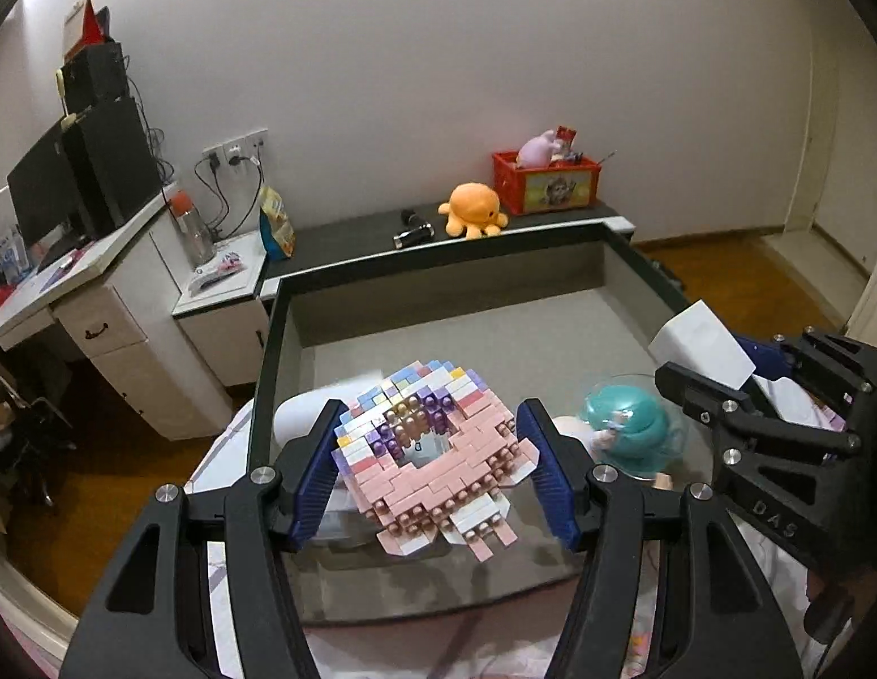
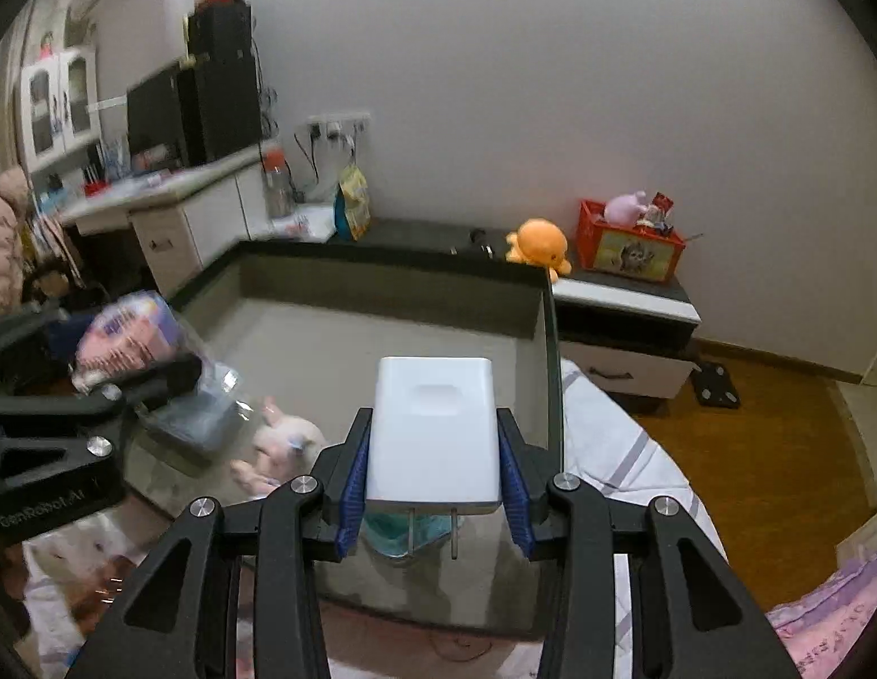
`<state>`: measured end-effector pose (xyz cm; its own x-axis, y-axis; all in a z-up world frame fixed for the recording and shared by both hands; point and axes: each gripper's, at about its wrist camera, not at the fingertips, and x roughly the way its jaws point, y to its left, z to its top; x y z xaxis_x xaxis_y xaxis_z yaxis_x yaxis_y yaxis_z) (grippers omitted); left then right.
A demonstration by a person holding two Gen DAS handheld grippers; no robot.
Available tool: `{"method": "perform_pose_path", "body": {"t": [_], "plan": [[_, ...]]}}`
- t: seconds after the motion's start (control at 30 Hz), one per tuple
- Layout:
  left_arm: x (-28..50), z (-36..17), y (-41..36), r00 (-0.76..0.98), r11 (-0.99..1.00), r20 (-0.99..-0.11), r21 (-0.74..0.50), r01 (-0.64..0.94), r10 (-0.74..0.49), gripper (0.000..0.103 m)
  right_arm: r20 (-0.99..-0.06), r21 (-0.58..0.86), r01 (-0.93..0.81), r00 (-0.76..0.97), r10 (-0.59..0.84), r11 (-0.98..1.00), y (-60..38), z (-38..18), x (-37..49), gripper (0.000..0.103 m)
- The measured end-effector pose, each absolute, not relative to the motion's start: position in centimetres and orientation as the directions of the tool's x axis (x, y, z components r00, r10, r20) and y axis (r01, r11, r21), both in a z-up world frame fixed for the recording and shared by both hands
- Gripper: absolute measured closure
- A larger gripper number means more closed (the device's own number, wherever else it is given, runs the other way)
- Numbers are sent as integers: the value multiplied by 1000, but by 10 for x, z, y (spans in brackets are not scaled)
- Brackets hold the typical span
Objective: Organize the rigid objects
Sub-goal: 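Open both tools to drop the block toy and charger into the box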
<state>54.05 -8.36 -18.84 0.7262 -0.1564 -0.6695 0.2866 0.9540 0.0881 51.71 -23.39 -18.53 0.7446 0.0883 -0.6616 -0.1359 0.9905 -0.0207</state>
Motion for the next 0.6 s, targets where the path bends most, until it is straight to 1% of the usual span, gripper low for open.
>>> {"method": "perform_pose_path", "body": {"t": [0.07,0.13,0.2,0.27,0.33,0.37,0.4,0.43,0.5,0.57,0.6], "plan": [[546,-192,-86,714,953,-680,76,294,-167,40,-665,-23,-141,741,90,990,-233,-191,518,62],[552,-195,-89,716,950,-681,98,296,-153,39,-666,-38,-127,743,69,991,-233,-194,520,62],[554,-197,-93,722,949,-676,110,296,-147,33,-668,-55,-107,743,43,993,-234,-196,522,62],[554,-197,-93,713,948,-682,93,304,-162,31,-672,-50,-94,739,37,994,-237,-198,525,61],[554,-197,-91,712,949,-679,72,306,-178,21,-673,-41,-89,739,39,995,-238,-199,526,60],[551,-196,-88,718,951,-672,69,302,-179,14,-672,-36,-85,739,39,996,-239,-198,525,59],[549,-194,-87,723,951,-667,69,300,-179,12,-671,-32,-77,740,36,997,-241,-196,525,58],[546,-192,-84,730,953,-659,65,296,-182,11,-665,-27,-70,746,34,997,-242,-193,523,55],[535,-182,-74,743,958,-641,41,282,-192,6,-642,-20,-64,766,37,998,-243,-185,515,47],[523,-170,-62,765,963,-613,20,267,-200,5,-610,-14,-53,791,33,998,-245,-170,503,32],[516,-164,-57,773,965,-601,11,263,-204,5,-598,-9,-54,801,38,999,-244,-165,498,30]]}}
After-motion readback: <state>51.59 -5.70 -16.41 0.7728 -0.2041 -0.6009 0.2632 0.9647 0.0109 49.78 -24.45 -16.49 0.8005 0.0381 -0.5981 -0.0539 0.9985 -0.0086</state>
